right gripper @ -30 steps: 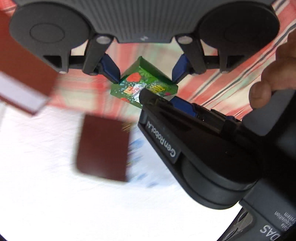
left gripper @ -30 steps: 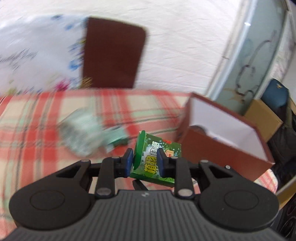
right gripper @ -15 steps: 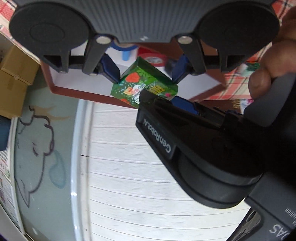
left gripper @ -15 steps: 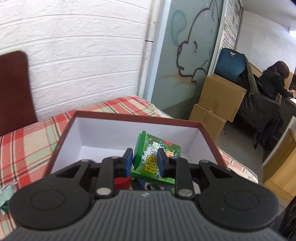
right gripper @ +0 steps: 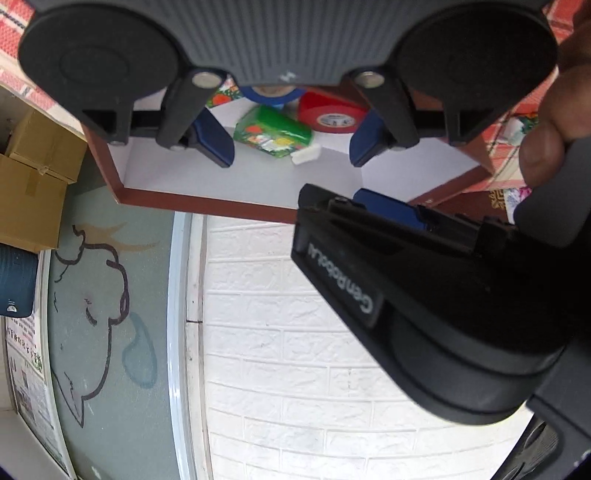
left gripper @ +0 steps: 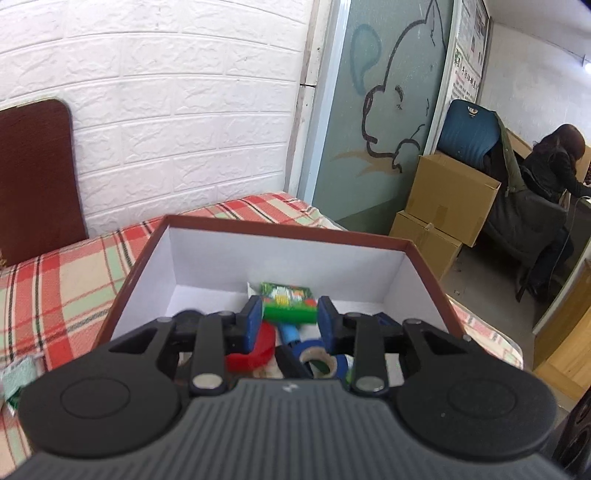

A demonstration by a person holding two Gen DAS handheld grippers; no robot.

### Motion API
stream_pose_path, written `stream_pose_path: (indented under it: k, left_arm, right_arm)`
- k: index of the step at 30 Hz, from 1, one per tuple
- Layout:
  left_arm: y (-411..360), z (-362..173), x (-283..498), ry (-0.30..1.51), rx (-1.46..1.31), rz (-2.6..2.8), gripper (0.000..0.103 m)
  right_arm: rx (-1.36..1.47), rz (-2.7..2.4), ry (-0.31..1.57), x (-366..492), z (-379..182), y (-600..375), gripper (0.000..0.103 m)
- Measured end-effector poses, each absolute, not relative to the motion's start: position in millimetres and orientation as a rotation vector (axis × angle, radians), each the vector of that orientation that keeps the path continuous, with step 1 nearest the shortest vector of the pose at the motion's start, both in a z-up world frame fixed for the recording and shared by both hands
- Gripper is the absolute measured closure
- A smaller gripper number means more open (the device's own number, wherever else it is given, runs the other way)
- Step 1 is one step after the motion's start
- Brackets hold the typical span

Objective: Organize objects
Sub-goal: 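Move the left gripper back over the clear patterned tape roll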

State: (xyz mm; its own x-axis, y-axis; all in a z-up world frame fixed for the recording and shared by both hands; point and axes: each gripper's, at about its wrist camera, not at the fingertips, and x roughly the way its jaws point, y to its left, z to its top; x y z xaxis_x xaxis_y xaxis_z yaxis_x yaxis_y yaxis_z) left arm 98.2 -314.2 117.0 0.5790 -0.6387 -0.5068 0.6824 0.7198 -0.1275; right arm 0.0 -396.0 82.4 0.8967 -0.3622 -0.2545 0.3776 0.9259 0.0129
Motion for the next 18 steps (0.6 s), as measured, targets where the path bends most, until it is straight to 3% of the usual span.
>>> stream_pose_path:
  k: [7,18]
  left_arm:
    - [-257,111,74,0.581,0.051,-0.714,0.068]
    - [-136,40,96,0.847,0.008,-0.294,0.067]
  right_arm:
    - [0.052,-0.287,0.221,-37,77,-344,0.031]
    - [0.042,-0.046,0.508,-9,37,-269,0.031]
